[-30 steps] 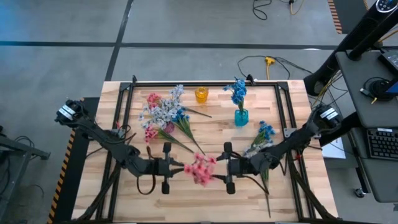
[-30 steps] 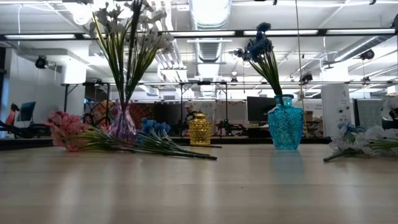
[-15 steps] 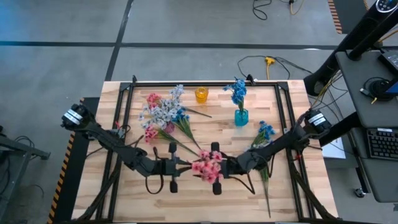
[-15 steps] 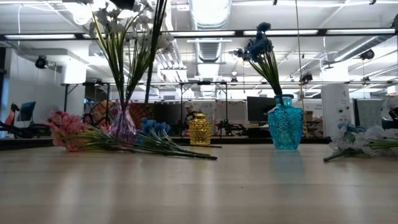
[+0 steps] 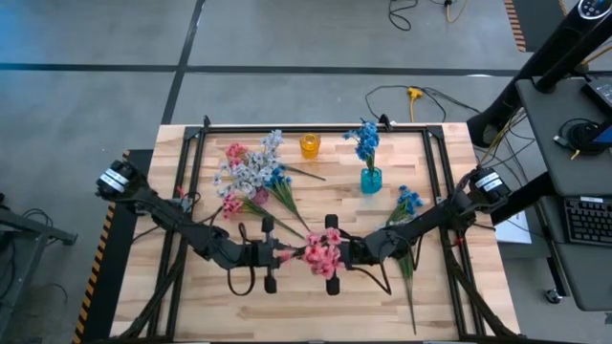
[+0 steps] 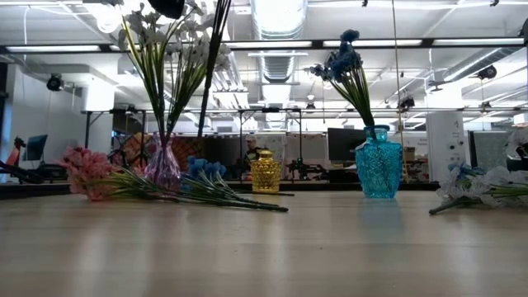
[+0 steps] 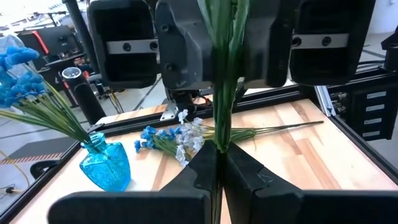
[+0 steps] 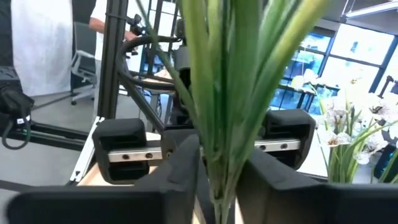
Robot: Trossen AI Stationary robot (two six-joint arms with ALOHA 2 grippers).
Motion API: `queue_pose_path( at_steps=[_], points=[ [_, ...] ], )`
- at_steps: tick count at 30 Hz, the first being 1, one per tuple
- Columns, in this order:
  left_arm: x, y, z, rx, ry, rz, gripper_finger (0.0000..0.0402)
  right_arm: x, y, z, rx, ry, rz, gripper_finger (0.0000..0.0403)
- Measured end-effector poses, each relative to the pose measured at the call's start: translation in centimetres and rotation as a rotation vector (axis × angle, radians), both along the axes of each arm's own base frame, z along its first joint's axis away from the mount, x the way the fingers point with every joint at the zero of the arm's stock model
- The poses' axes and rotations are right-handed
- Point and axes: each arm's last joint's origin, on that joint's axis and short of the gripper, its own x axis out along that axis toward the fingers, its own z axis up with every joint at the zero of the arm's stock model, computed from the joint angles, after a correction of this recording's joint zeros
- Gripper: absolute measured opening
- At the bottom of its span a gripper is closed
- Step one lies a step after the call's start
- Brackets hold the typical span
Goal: Sort flowers into vase by color
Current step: Put the bottom pink flowers into the yellow vase
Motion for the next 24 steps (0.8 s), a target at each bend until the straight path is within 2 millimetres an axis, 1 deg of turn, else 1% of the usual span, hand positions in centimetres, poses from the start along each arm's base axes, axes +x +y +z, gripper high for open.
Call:
queue_pose_path(
  at_steps=[3, 6, 10, 13, 17, 21, 24],
  points=[
    [0.1, -0.1, 0.0, 0.003, 0.002, -0.003, 0.0, 0.0, 0.0, 0.0, -0.011, 0.0, -0.001, 0.0021],
    [0.1, 0.0, -0.1, -0.008, 0.002, 0.013, 0.0007, 0.0, 0.0, 0.0, -0.019, 0.002, -0.003, 0.0017],
    [0.1, 0.0, -0.3, -0.042, 0.021, 0.026, 0.0035, -0.1, -0.1, 0.0, -0.033, 0.029, -0.002, 0.0015],
    [0.0, 0.0, -0.6, -0.048, 0.044, 0.009, 0.0071, -0.5, -0.1, 0.6, -0.041, 0.043, 0.007, 0.0015],
    [0.1, 0.0, -0.8, -0.03, 0.084, 0.016, 0.0137, -1.4, -0.5, 2.2, -0.055, 0.043, 0.015, 0.0014],
    [0.4, -0.2, -0.2, 0.019, 0.142, 0.016, 0.0203, -2.5, -1.0, 3.4, -0.072, 0.085, 0.037, 0.0014],
    [0.9, -0.5, 0.6, 0.056, 0.218, 0.028, 0.0238, -3.6, -1.5, 4.3, -0.074, 0.145, 0.04, 0.0014]
  ],
)
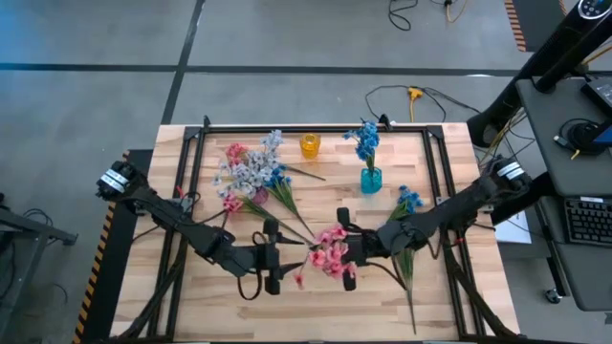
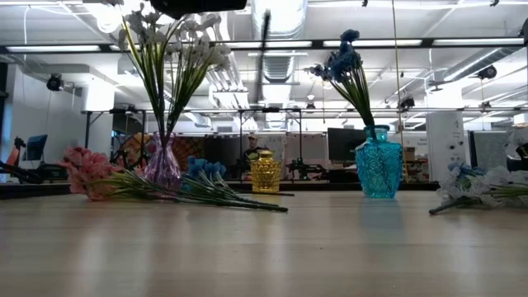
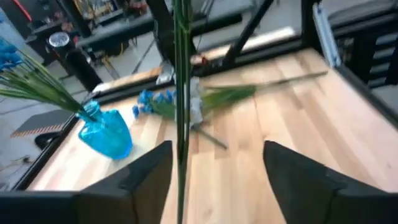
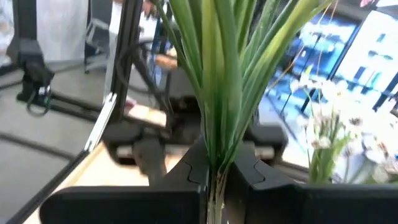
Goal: Sort flowers into vase by color
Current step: Put the bottom pink flowers into the yellow vase
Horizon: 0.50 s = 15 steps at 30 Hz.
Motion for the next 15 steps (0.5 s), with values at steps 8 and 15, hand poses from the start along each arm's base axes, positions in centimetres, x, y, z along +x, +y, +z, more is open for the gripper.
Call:
queue_pose_path(
  at_steps=[8, 15],
  points=[
    [-0.3, 0.2, 2.1, -0.058, 0.26, 0.15, 0.026, -3.2, -1.5, 0.9, 0.051, 0.203, -0.021, 0.0013],
    [-1.4, -0.5, 4.3, -0.001, 0.344, 0.143, 0.026, -4.7, -2.3, 0.5, 0.119, 0.255, -0.05, 0.0013]
  ],
)
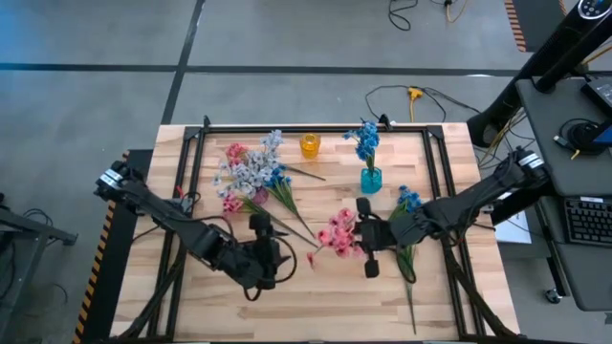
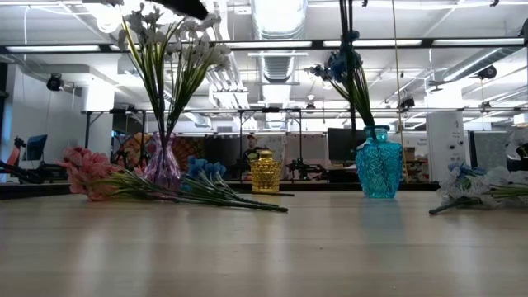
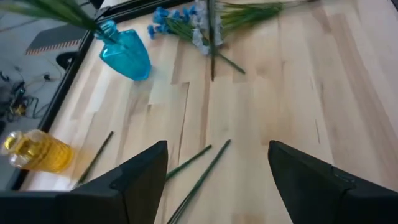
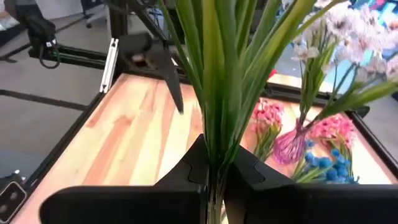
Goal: Sort flowers into vase by color
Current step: Put the bottom pink flowers into the yellow vase
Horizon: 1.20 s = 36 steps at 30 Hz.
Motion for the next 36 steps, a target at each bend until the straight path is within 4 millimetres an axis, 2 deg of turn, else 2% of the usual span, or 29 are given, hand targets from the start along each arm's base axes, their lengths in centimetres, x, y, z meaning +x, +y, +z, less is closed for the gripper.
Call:
queue_pose_path(
  at_steps=[5, 9, 12, 19, 27, 36],
  points=[
    [-2.4, -0.6, 0.7, 0.095, 0.008, -0.021, 0.0256, 0.2, -0.3, 0.1, -0.02, -0.053, -0.115, 0.0013],
    [-5.0, -1.0, 1.1, 0.119, -0.065, -0.02, 0.0245, 1.3, -0.2, 0.4, -0.035, -0.153, -0.125, 0.0013],
    [-6.5, -0.8, 1.5, 0.182, -0.137, 0.011, 0.0236, 2.1, -0.9, 0.9, -0.061, -0.228, -0.148, 0.0013],
    [-8.7, 1.3, 2.1, 0.247, -0.196, 0.069, 0.0231, 4.8, -6.1, 2.8, -0.085, -0.272, -0.332, 0.0013],
    [-10.9, 3.4, 1.7, 0.272, -0.193, 0.072, 0.0231, 8.0, -12.1, 4.3, -0.113, -0.297, -0.514, 0.0013],
    [-12.2, 4.8, 2.2, 0.233, -0.228, 0.08, 0.0231, 10.0, -18.4, 5.3, -0.109, -0.3, -0.68, 0.0013]
  ],
)
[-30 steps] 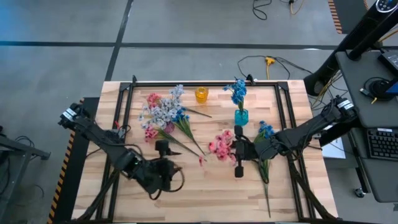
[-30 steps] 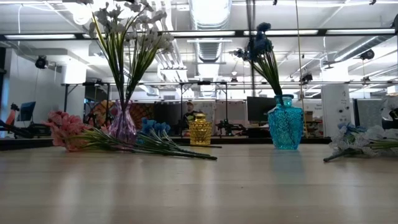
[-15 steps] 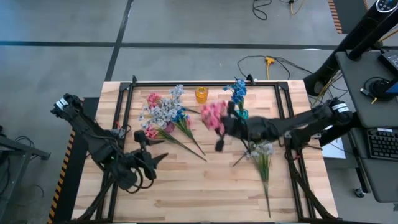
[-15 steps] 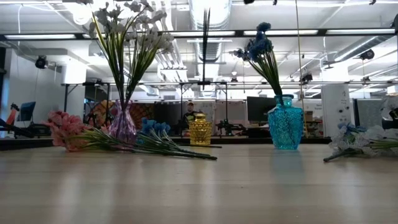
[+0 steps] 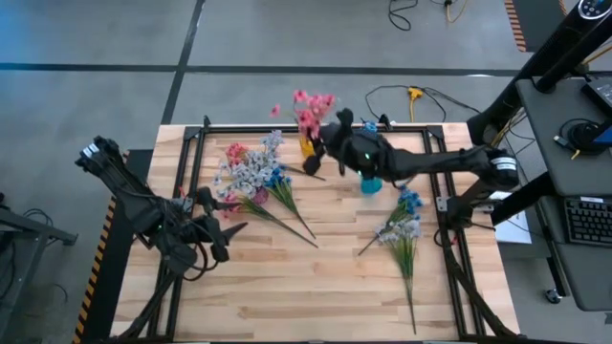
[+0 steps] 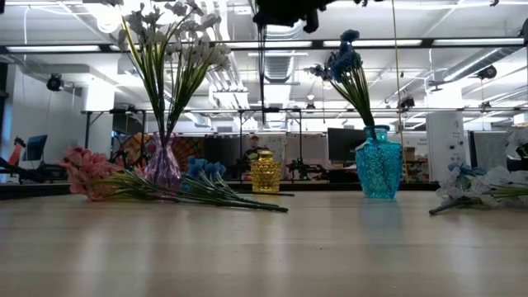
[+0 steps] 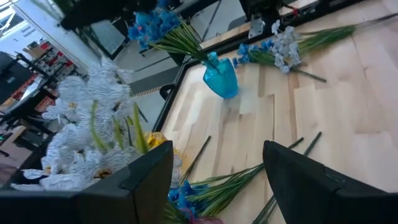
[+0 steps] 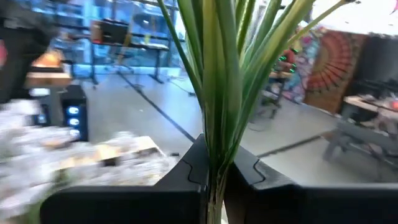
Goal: Sort flowers into vase by color
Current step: Put the bottom pink flowers into the yellow vase
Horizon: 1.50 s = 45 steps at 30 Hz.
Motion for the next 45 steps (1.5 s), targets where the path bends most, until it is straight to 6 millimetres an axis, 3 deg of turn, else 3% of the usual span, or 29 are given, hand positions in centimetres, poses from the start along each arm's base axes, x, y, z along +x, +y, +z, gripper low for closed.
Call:
queue_pose_path(
  at_steps=[9, 16, 37, 45],
  points=[
    [-0.2, 0.2, 0.3, -0.011, -0.01, -0.001, 0.0231, 0.4, -6.5, 0.8, 0.107, -0.054, 0.011, 0.0013],
    [-0.2, 0.2, 0.2, -0.007, -0.005, -0.001, 0.0231, -0.1, -10.0, -0.7, 0.198, -0.016, 0.009, 0.0013],
    [-0.2, 0.2, 0.1, -0.001, 0.001, -0.001, 0.0231, 1.1, -11.4, -3.7, 0.224, 0.066, -0.023, 0.0015],
    [-0.2, 0.2, 0.1, 0.0, 0.002, -0.001, 0.0231, 1.1, -11.3, -3.7, 0.239, 0.057, -0.025, 0.0072]
  ],
)
